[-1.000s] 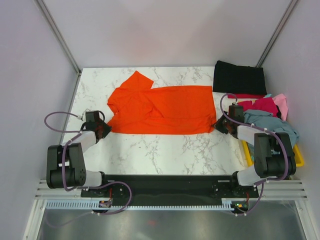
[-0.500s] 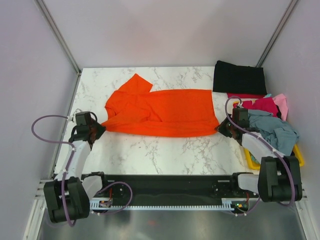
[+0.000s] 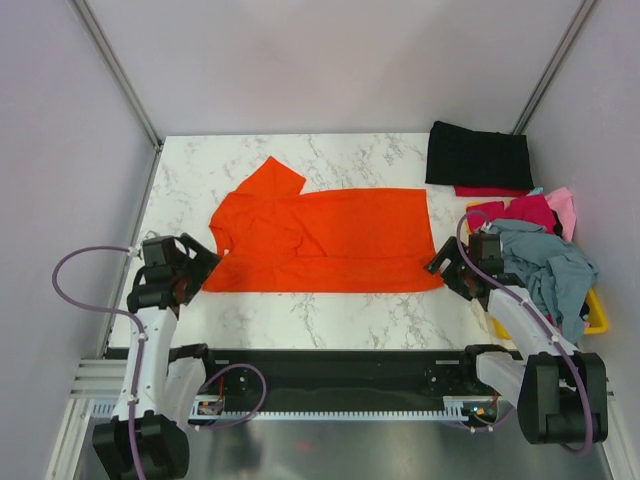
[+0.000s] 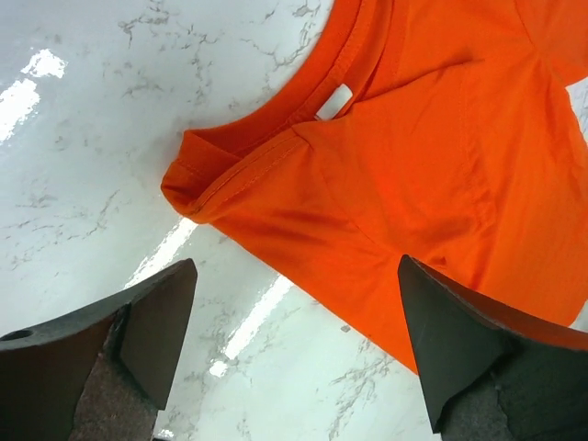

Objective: Fold and stack the t-shirts
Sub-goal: Fold the tshirt

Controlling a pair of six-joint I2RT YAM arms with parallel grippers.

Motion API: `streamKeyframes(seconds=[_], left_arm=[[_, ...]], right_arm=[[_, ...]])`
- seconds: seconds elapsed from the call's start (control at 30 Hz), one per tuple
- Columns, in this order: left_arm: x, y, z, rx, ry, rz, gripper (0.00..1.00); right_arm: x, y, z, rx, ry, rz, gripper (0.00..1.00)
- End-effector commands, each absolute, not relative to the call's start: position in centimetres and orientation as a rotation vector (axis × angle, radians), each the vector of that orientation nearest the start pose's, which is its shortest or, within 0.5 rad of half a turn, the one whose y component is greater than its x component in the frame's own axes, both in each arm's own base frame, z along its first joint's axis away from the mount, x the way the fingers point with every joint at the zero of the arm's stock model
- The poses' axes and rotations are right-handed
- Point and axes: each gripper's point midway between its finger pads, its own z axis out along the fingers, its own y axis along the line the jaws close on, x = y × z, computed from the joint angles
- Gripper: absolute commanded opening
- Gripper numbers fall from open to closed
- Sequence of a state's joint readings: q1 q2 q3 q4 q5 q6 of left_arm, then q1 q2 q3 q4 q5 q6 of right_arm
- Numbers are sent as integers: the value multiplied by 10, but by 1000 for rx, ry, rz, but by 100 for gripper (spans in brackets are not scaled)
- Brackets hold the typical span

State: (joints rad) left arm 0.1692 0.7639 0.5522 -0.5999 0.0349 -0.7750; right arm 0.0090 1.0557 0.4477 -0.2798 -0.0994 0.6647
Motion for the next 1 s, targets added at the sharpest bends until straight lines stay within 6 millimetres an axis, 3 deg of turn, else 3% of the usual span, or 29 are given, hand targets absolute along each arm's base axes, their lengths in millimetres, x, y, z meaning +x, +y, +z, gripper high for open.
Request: streamKeyframes(seconds=[0.0,0.07,0.13,0.2,0.23,0.27,0.33,0.37,0.4,0.43,0.47,0.53,0.57,0.6,0.63,0.67,0.7,0.73,0.77,0.8,0.83,0.87,0.9,0.93,0.97], left_arm=[[243,15,155,-1008,2072,-289,99],[255,23,183,-932,2021,-251,98],[272,25,194,-877,2013,-252,97],[302,23,225,-770,1942,-298,97],[318,22,221,-735,1963,-317,97],[343,18,246,-667,1891,-371,97],[373,15,259,-611,1865,-416,96],[397,15,236,-619,1924,-436,96],[421,13,259,-563,1864,-470,95],[439,12,253,-553,1877,-493,95],[470,13,243,-542,1900,-518,94],[506,0,235,-455,1913,-617,91],[537,-8,222,-407,1941,-677,90],[551,-14,218,-364,1952,-700,90],[563,-19,212,-305,1969,-699,90],[584,-29,227,-245,1941,-697,90],[599,-33,192,-244,1999,-701,90],[607,-43,181,-204,2019,-708,90],[620,-48,195,-163,1980,-722,90],[631,-51,162,-176,2027,-731,90],[636,-57,155,-170,2040,-741,90],[647,-58,168,-157,2005,-741,89],[654,-61,161,-168,2014,-743,89],[660,-65,139,-189,2049,-751,88],[668,-67,147,-189,2030,-743,88]], right_arm=[[266,34,65,773,2308,358,91],[274,32,86,749,2266,356,91],[284,36,105,687,2230,389,91],[293,44,122,607,2192,432,91],[298,46,134,577,2163,434,91],[301,50,141,551,2150,432,91],[310,65,154,463,2109,438,91],[312,74,157,428,2093,457,92],[320,90,168,362,2037,511,92],[318,102,156,333,2057,556,92],[318,113,153,304,2052,603,92],[321,137,141,252,2024,695,92],[319,146,136,250,2029,751,92],[321,156,136,227,2011,784,92],[320,159,121,228,2048,782,91],[320,162,117,215,2052,785,92],[321,167,118,194,2043,793,92],[322,166,111,190,2057,783,92],[322,168,110,174,2058,783,92],[323,170,111,162,2051,793,92],[324,172,111,153,2054,800,92],[323,174,112,145,2054,806,92],[322,174,111,140,2064,806,92],[323,175,113,137,2061,807,92],[322,175,113,133,2066,805,92]])
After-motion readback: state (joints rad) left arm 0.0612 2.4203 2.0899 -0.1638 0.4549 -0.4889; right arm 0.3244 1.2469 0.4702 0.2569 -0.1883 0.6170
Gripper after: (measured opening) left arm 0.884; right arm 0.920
